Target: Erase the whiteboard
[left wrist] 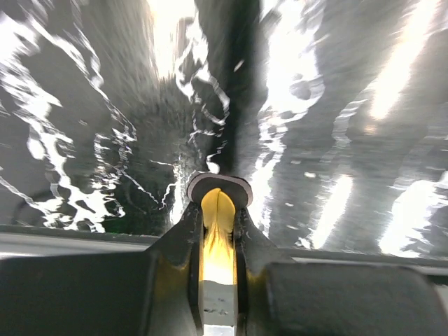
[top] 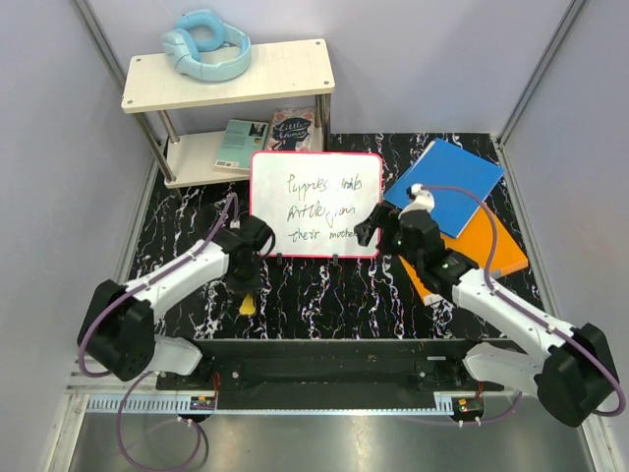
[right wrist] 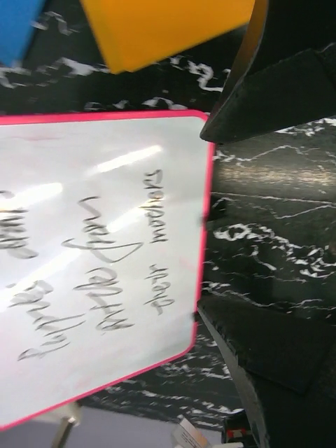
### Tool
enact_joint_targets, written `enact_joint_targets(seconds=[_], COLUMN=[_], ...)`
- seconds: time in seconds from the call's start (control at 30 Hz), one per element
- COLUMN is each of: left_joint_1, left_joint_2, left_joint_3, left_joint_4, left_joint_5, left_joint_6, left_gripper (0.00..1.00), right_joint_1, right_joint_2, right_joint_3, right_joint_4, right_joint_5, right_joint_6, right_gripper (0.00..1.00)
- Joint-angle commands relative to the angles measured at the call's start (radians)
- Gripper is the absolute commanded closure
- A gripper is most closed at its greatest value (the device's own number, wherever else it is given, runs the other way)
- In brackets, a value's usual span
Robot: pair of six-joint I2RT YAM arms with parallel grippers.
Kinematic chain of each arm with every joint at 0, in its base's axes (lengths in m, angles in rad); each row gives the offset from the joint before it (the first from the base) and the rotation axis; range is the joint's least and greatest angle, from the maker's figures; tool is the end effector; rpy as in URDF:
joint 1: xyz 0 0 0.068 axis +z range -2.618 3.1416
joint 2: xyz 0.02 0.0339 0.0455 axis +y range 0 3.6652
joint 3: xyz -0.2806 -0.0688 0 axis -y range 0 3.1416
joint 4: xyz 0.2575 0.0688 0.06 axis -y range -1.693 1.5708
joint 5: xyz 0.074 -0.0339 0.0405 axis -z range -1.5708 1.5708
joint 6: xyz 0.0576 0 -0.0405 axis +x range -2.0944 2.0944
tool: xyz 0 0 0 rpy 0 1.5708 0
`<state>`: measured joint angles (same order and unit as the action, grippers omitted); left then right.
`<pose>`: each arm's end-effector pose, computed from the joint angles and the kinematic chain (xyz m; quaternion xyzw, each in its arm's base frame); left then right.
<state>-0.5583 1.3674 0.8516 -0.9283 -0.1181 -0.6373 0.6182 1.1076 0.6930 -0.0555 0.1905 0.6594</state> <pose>0.2016 -0.1179 0.1834 -0.0431 0.9953 0.0131 0.0854 0.2271 0.1481 0.2566 0.0672 0.8473 0.2453 0.4663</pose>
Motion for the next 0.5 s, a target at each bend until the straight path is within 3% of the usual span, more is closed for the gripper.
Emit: enact_joint_targets(seconds=[0.0,0.13,0.2,0.33,0.47], left_joint_1=[-0.005,-0.005,-0.003,-0.005,-0.003], left_joint_2=[-0.099,-0.122,-0.117,-0.070,-0.001], left_joint_3=[0.183,0.270,0.303,0.346,0.389], left_joint_4=[-0.047,-0.029,-0.011,0.057,0.101], left_joint_5=[-0.104,-0.166,-0.205,-0.278,-0.385], left_joint_6=[0.071,0.135,0.159,0.183,0.154], left_gripper=[0.99,1.00,1.00,1.00,1.00], right_joint_1=[-0.098,-0.318,-0.363,-0.532,-0.591], right_joint_2=[-0.025,0.099,0.214,0.453,0.665], right_joint_3=[0.144,0.226,0.276,0.460,0.563], right_joint_4=[-0.021,0.029,0.034,0.048,0.216], right_joint_5=[0.012,-0.254,-0.325,-0.716,-0.917], right_joint_6=[-0.190,-0.381,-0.423,-0.342,-0.273], right_gripper=[0.00,0.00,0.00,0.02,0.12])
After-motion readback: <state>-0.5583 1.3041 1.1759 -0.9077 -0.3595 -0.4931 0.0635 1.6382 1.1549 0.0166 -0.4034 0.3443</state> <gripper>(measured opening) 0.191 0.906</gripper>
